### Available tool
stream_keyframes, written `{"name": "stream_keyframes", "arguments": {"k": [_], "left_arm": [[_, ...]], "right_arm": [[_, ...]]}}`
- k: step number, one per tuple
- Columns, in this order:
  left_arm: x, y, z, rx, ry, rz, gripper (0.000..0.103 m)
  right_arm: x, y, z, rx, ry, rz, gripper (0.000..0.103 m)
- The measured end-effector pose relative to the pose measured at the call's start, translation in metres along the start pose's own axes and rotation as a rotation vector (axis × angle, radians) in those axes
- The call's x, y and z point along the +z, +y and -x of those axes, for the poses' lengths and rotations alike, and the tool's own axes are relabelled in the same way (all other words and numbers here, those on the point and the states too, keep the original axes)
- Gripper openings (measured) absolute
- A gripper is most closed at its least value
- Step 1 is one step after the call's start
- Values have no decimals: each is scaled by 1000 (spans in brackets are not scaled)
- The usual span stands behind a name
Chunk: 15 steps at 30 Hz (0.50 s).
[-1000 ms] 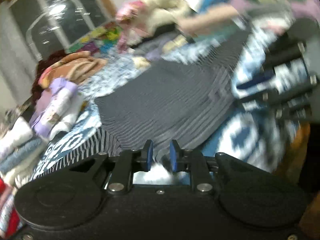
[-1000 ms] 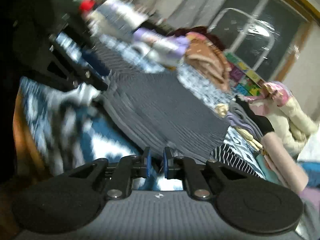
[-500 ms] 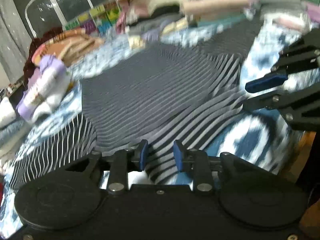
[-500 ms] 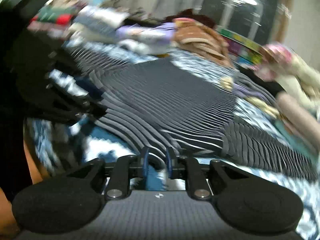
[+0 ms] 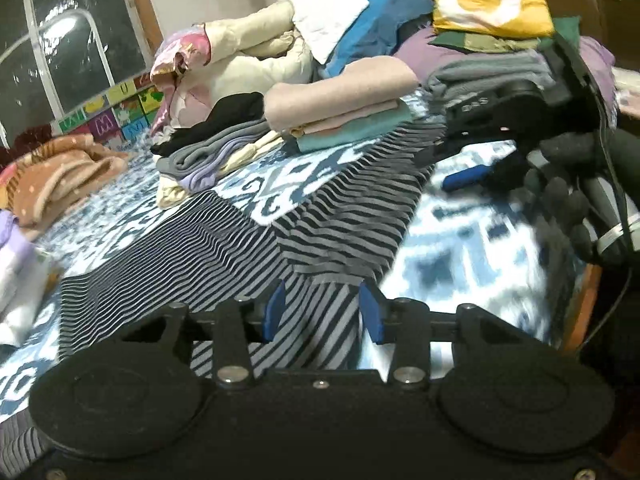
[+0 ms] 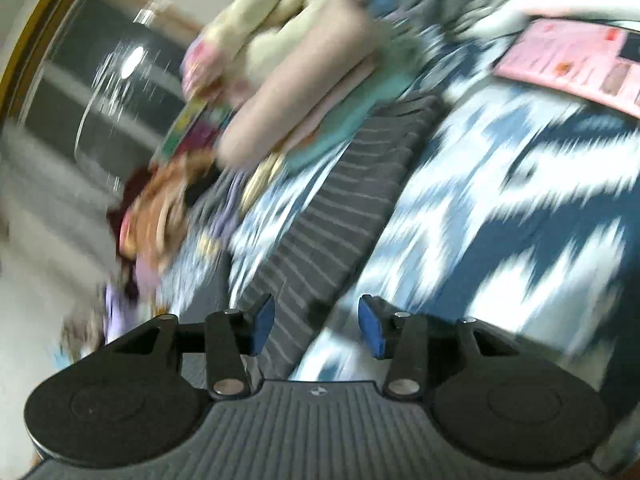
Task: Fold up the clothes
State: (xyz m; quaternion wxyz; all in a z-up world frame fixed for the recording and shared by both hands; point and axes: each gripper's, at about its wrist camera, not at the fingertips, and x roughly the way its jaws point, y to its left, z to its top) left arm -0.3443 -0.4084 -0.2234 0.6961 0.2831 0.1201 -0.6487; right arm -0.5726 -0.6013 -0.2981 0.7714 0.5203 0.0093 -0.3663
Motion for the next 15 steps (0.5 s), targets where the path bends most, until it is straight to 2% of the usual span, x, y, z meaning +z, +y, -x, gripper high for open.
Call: {"name": "stream_keyframes", "arguments": {"k": [3,6,15], "left_arm": [[18,11,-23,-12,12,30,39],[23,10,-27,-39,6,66,39],[-12,-10,-28,-80,92,44,39]], "right_arm": [[21,-15,-11,-7,-65,-69,47],[36,-24,-23,-20,-110,-114,47],[73,-50,-46,-58,-194,-186,47]]}}
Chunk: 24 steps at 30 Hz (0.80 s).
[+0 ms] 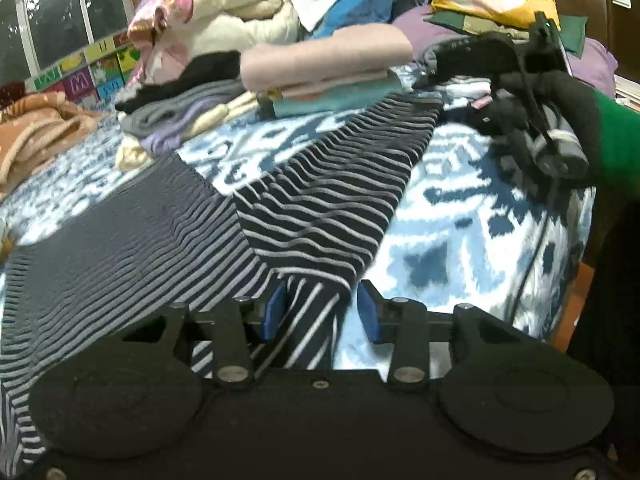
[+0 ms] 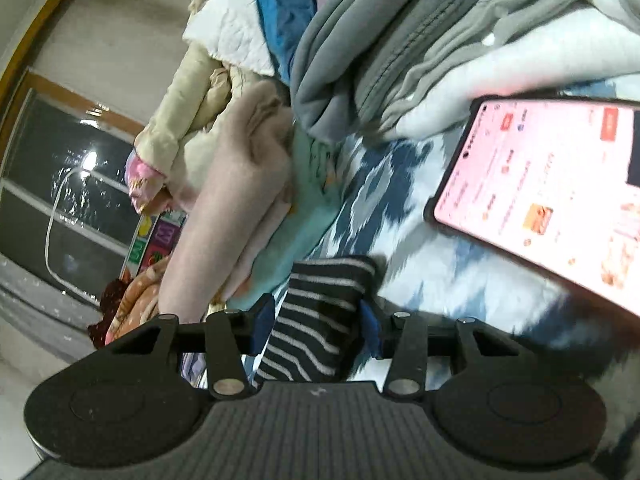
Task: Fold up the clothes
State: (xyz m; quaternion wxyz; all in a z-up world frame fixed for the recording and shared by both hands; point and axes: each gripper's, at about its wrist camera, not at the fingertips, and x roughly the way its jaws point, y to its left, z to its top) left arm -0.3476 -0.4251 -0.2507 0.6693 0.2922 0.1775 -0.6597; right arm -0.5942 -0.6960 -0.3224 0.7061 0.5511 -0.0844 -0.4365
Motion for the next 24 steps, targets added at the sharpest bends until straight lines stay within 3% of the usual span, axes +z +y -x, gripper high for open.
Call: {"name": "stream_keyframes", "arguments": {"k": [2,3,4,5,7,8,9,11,14,16,17,21,23,24], "left_arm": [[1,-1,0,-5,0,-7,39],[1,-1,-1,-5,2,-12,39],[0,-2,-2,-3,8,-18,39],[-1,-2,-3,-4,15,-24,39],[-3,-2,-5,-12,32,-36,39],[-4,-1,-7,-19,41,-39,39],[-4,-1,-7,-24,44,-41,39],[-3,-1,-6,-31,44,-48,39],[0,-1,-3,-36,28,-62,39],[1,-8,-1,-22,10,-112,39],[2,-12,1,-13,1,-141,39],[0,-29,1,17,-16,-267,39],[-3,-37,-5,51,-5,-339,31],[-6,-43,-8,66,5,-387,15]], "right_arm": [[1,2,-4,-15,-1,36,43],[0,5,-7,-21,13,66,31],[0,8,-5,-11,12,83,7],[-1,12,-3,1,9,98,7],[4,39,16,67,-83,239,6],[5,49,17,71,-88,322,6],[6,44,8,25,-53,323,6],[8,23,-9,-75,18,247,6],[8,18,-9,-142,21,250,14],[5,27,-3,-146,-5,325,40],[5,30,-2,-158,-19,352,46],[-2,44,9,-167,-48,441,48],[-10,54,17,-149,-48,498,48],[-14,59,19,-133,-32,524,48]]}}
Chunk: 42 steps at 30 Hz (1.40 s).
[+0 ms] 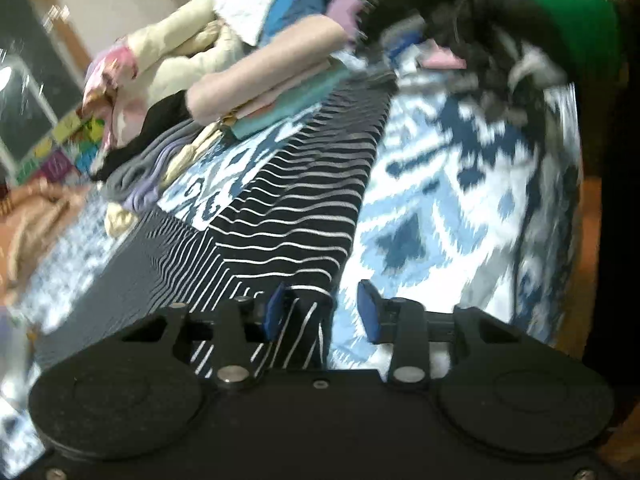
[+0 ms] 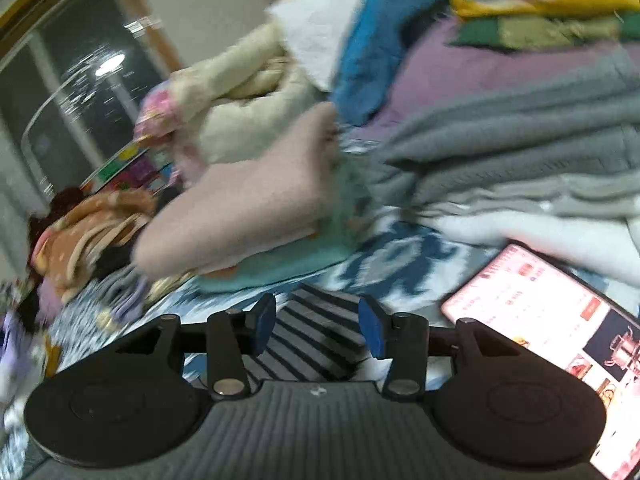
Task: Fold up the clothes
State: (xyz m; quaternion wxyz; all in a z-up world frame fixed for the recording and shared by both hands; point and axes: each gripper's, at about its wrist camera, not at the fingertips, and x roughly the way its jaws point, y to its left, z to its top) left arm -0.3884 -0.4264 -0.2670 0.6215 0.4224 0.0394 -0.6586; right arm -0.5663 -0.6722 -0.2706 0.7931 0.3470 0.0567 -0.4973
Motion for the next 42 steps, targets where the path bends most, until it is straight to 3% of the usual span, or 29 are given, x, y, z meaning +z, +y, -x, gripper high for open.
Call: {"name": "stream_keyframes", "arguments": {"k": [3,4,8,10,13,14,16,17,18,21,23,27,31,36,42], "left_arm": [[0,-16,-3,25,21,-118,10],[-1,-17,-2,26,20,-126,10],[-6,-9,-2,8,7,-82,9],[-5,1,5,-28,9,-48,20],[-4,27,22,-143,-19,67,33],[-5,36,27,-163,-31,104,33],[-11,57,32,-164,-37,183,33],[-16,67,32,-156,-32,218,33],[-20,77,33,-147,-27,253,33],[-36,109,32,-108,0,362,35],[-48,131,32,-68,15,455,42],[-79,176,35,11,48,684,42],[-124,226,54,158,89,925,42],[-202,275,96,422,150,1207,42],[-274,291,136,593,170,1368,42]], "right_arm": [[-6,17,6,55,39,71,47],[-12,22,11,59,47,93,48],[-28,56,20,240,81,244,48],[-39,76,25,353,123,324,47],[-61,109,33,557,230,449,44],[-71,118,34,559,275,506,44],[-104,133,28,415,399,750,42],[-108,133,33,407,399,801,42],[-110,131,39,407,393,845,42],[-101,123,47,407,419,820,42],[-92,118,50,428,420,764,42],[-73,121,44,517,376,561,43],[-69,143,23,575,345,465,43],[-91,190,20,670,364,540,45],[-143,263,44,795,397,758,44]]}}
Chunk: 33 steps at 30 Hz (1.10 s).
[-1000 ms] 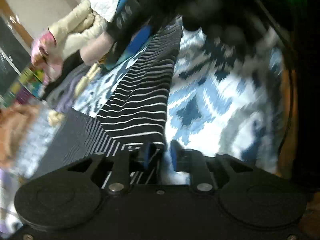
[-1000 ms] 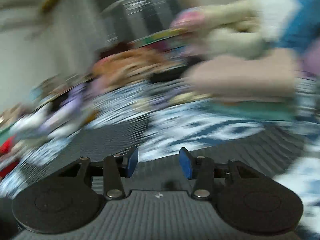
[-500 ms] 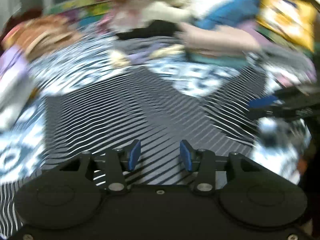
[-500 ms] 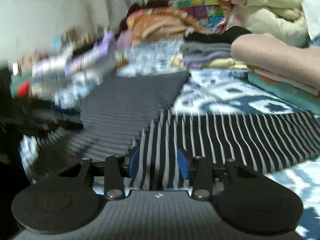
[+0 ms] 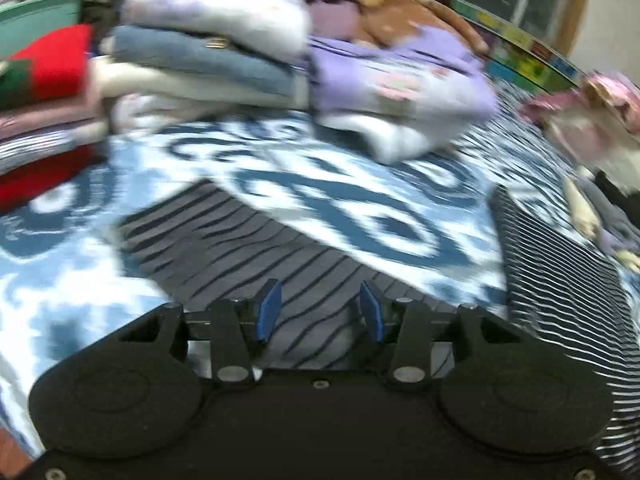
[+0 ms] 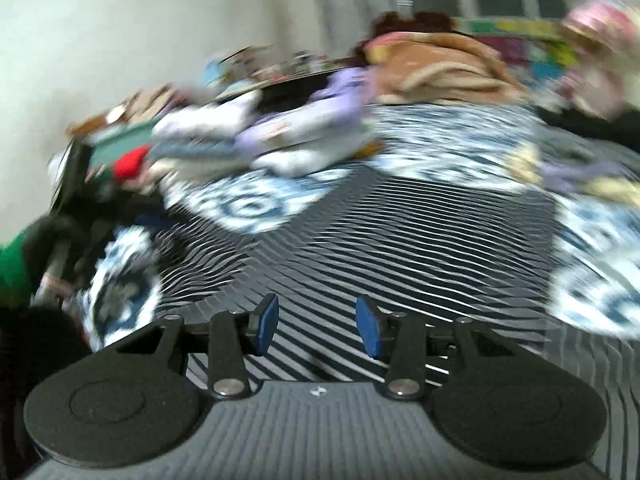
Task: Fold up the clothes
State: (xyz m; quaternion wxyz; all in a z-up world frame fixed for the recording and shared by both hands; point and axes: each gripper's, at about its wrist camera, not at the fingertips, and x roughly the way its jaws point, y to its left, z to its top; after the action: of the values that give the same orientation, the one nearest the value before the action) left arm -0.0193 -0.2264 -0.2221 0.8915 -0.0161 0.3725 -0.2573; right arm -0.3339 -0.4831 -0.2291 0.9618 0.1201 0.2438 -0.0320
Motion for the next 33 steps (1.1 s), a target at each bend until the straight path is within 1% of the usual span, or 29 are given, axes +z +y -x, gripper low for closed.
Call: {"name": "stream_keyframes", "arguments": {"k": [2,3,6,8,9,11,12,14,15,16,18,21,23,24,26,27,29,30,31,33], "left_arm": [[3,22,3,14,-9,57,42],[3,36,4,6,-5,102,42],[3,82,0,-49,23,279,42],[2,106,-4,-103,34,384,42],[3,113,-5,-130,32,414,42],[5,124,-6,-167,29,453,42],[7,127,-8,-169,21,456,42],[14,129,-8,-140,-8,429,42],[19,128,-7,-112,-31,396,42],[26,125,-5,-84,-61,343,42],[39,117,-5,-75,-95,225,42],[57,103,-18,-108,-80,22,42],[65,92,-29,-113,-60,-107,41],[69,89,-34,-118,-48,-149,41],[73,85,-46,-136,-20,-198,41],[73,84,-51,-145,-3,-216,37],[71,81,-60,-144,18,-247,24],[69,80,-63,-142,27,-262,4],[69,79,-62,-141,13,-270,4],[73,74,-51,-145,-62,-274,4]], "right_arm": [[5,34,-14,17,14,92,44],[6,51,-22,27,15,139,44],[6,100,-38,49,17,276,42],[1,130,-47,34,18,396,42],[-4,141,-51,15,23,453,42],[-12,160,-60,-33,33,555,42],[-15,165,-65,-58,37,588,42],[-18,170,-73,-108,40,631,42],[-17,171,-77,-125,40,639,42],[-15,170,-80,-125,43,630,42],[-13,168,-85,-117,50,608,42],[-17,168,-91,-98,67,591,42],[-22,169,-94,-97,77,594,42],[-23,169,-95,-96,78,591,42],[-24,167,-94,-91,77,579,42],[-23,166,-95,-92,74,573,42],[-21,165,-95,-93,67,560,43],[-21,164,-95,-94,63,554,43],[-20,162,-96,-91,65,545,43],[-21,158,-99,-61,83,523,44]]}}
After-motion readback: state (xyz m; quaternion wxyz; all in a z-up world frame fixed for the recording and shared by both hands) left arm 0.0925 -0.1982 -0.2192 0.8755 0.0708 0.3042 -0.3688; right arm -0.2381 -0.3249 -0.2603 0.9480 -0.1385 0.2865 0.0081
